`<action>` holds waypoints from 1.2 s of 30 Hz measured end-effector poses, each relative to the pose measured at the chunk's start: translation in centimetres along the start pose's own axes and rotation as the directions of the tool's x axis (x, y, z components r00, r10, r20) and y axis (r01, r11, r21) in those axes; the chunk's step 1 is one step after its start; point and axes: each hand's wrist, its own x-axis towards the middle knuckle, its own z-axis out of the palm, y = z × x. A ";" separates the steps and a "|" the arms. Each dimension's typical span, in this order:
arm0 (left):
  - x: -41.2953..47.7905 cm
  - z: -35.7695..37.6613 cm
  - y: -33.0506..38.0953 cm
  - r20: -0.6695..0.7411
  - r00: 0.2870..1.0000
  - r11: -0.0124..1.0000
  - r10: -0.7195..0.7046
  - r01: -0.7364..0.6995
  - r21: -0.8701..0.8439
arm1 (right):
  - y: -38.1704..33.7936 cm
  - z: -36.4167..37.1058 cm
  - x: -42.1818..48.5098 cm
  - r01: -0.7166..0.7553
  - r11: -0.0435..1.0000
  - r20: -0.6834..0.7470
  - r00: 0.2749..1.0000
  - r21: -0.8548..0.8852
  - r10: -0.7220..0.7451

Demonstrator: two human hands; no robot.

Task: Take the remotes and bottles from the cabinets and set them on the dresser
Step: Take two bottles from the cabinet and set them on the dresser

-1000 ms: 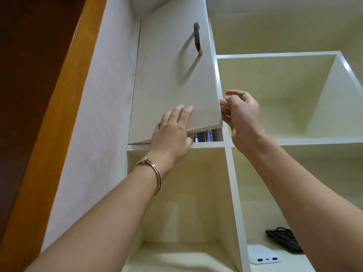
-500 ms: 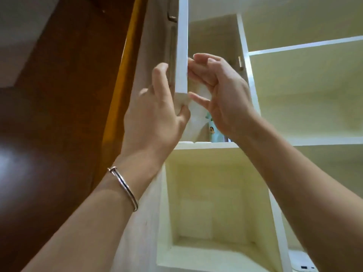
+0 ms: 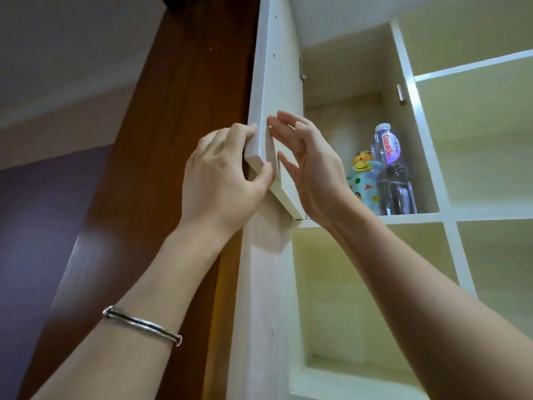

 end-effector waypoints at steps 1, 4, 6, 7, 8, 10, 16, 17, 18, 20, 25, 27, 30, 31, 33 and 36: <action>0.0 0.1 0.1 0.005 1.000 1.000 -0.009 0.009 -0.027 | 0.1 0.0 -0.1 0.026 0.998 0.006 1.000 -0.052 -0.026; -0.2 0.4 0.1 0.016 0.999 0.996 -0.037 0.039 -0.077 | 0.4 0.0 -0.5 0.066 0.975 0.001 0.998 -0.214 -0.067; -0.3 0.3 0.3 0.023 0.999 0.995 -0.043 0.045 -0.085 | 0.8 -0.3 -0.9 0.056 0.961 -0.021 0.998 -0.270 -0.064; -0.4 0.3 0.5 0.025 0.999 0.996 -0.041 0.042 -0.076 | 1.0 -0.5 -1.1 0.049 0.954 -0.030 0.998 -0.294 -0.060; -0.6 0.2 0.7 0.023 0.999 0.998 -0.034 0.035 -0.059 | 1.1 -0.7 -1.3 0.048 0.945 -0.033 0.998 -0.322 -0.062; -1.2 0.2 1.5 -0.010 1.000 1.000 -0.006 0.006 -0.022 | 1.2 -1.2 -1.7 0.055 0.929 -0.028 0.997 -0.365 -0.070; -3.7 1.3 6.9 -0.209 0.978 0.975 0.000 -0.047 -0.219 | 1.4 -4.6 -2.5 -0.039 0.877 -0.014 0.999 -0.479 0.038; -4.0 2.2 7.8 -0.197 0.980 0.959 -0.024 -0.033 -0.282 | 1.3 -5.7 -2.6 -0.051 0.852 -0.032 0.999 -0.521 0.041; -4.3 3.3 8.6 -0.162 0.985 0.940 -0.056 -0.003 -0.342 | 1.2 -7.0 -2.8 -0.073 0.824 -0.070 0.997 -0.562 0.040; -4.3 6.2 9.6 -0.043 0.992 0.905 -0.115 0.086 -0.417 | 1.1 -10.2 -2.7 -0.143 0.745 -0.191 0.981 -0.652 0.021; -1.8 14.7 9.2 0.251 0.944 0.889 -0.216 0.296 -0.348 | -0.1 -17.1 -1.8 -0.308 0.593 -0.370 0.929 -0.744 0.019; -0.7 17.5 8.6 0.345 0.904 0.872 -0.253 0.367 -0.324 | -0.6 -18.6 -0.9 -0.337 0.520 -0.364 0.930 -0.785 0.052; 1.0 20.3 7.4 0.438 0.856 0.861 -0.274 0.421 -0.285 | -0.6 -19.4 0.6 -0.367 0.469 -0.355 0.928 -0.803 0.117; 1.6 21.0 6.9 0.449 0.849 0.859 -0.280 0.430 -0.277 | -0.5 -19.4 1.2 -0.377 0.452 -0.354 0.925 -0.808 0.138; 2.9 21.9 6.3 0.469 0.840 0.869 -0.273 0.424 -0.253 | -0.1 -19.2 2.4 -0.401 0.403 -0.357 0.916 -0.823 0.184; 4.6 23.0 5.8 0.558 0.790 0.862 -0.253 0.446 -0.241 | 1.0 -19.2 4.2 -0.451 0.344 -0.402 0.892 -0.823 0.208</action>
